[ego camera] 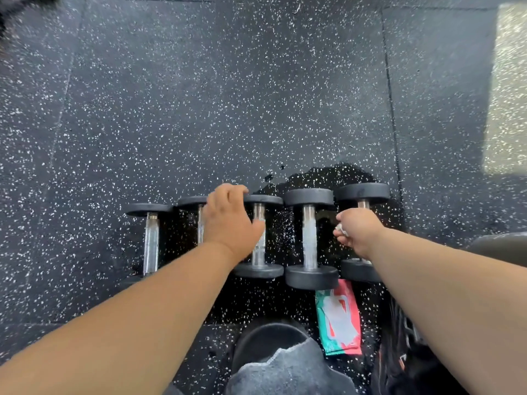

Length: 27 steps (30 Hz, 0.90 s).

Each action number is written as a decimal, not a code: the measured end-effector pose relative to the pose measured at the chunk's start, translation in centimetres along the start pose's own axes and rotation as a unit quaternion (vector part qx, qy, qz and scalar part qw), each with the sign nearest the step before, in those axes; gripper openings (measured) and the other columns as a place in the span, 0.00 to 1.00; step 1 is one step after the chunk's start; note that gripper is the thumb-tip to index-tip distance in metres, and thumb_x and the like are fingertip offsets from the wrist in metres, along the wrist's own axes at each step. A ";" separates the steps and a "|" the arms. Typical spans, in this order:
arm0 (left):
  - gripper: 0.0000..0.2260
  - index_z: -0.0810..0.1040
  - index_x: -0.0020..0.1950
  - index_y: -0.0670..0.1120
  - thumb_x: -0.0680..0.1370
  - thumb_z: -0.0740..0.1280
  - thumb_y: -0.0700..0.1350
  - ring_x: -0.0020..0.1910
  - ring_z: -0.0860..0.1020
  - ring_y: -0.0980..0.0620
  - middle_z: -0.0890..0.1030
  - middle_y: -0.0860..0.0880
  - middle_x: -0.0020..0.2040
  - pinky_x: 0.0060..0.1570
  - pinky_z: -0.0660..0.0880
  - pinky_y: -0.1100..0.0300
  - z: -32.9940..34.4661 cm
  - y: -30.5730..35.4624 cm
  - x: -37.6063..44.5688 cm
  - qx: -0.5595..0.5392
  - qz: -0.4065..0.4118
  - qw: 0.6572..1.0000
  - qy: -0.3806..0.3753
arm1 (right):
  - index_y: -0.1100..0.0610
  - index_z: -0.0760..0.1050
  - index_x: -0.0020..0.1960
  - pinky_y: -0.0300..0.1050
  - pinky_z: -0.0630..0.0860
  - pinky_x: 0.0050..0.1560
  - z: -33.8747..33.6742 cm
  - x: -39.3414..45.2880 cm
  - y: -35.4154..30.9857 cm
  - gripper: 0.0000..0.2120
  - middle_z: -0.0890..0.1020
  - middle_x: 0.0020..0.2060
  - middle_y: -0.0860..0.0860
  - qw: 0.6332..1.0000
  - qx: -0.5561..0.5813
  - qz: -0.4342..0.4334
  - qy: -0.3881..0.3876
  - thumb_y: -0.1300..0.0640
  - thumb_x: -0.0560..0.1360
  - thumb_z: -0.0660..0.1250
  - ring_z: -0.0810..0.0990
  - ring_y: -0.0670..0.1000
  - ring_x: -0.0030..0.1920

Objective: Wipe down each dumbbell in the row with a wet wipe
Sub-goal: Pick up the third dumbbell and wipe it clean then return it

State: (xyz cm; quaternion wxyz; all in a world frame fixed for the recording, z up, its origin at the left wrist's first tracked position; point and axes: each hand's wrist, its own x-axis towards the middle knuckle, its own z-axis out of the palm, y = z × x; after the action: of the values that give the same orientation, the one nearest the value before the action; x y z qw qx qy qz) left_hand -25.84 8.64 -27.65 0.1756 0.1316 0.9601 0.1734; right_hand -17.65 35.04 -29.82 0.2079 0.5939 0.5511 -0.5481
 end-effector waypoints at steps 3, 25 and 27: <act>0.38 0.56 0.85 0.48 0.78 0.69 0.51 0.79 0.62 0.42 0.65 0.47 0.80 0.82 0.58 0.46 0.3 1.1 3.3 0.089 0.071 0.989 -0.093 | 0.62 0.77 0.66 0.44 0.74 0.36 -0.7 0.6 0.8 0.14 0.76 0.38 0.53 0.996 -0.068 -0.053 -0.015 0.67 0.82 0.62 0.75 0.50 0.35; 0.06 0.77 0.57 0.49 0.81 0.67 0.43 0.45 0.76 0.43 0.82 0.48 0.50 0.45 0.73 0.52 -7.2 3.5 -3.0 0.292 0.126 0.942 -0.108 | 0.57 0.75 0.75 0.30 0.72 0.29 -4.7 -5.1 0.3 0.26 0.82 0.46 0.51 0.966 -0.156 -0.196 -0.057 0.68 0.78 0.71 0.78 0.40 0.30; 0.06 0.79 0.57 0.50 0.80 0.67 0.44 0.45 0.77 0.43 0.82 0.49 0.48 0.45 0.75 0.51 -9.9 4.4 -4.6 0.282 0.108 0.951 -0.071 | 0.58 0.77 0.73 0.32 0.74 0.38 -5.0 -7.0 0.1 0.24 0.83 0.46 0.51 0.963 -0.142 -0.219 -0.072 0.67 0.78 0.72 0.81 0.42 0.37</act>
State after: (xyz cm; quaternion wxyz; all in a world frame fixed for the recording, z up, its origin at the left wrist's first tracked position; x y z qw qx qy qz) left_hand -24.64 8.40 -15.96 0.1791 0.2907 0.9349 -0.0966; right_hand -14.01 36.26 -22.16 0.2042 0.3820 0.7236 -0.5374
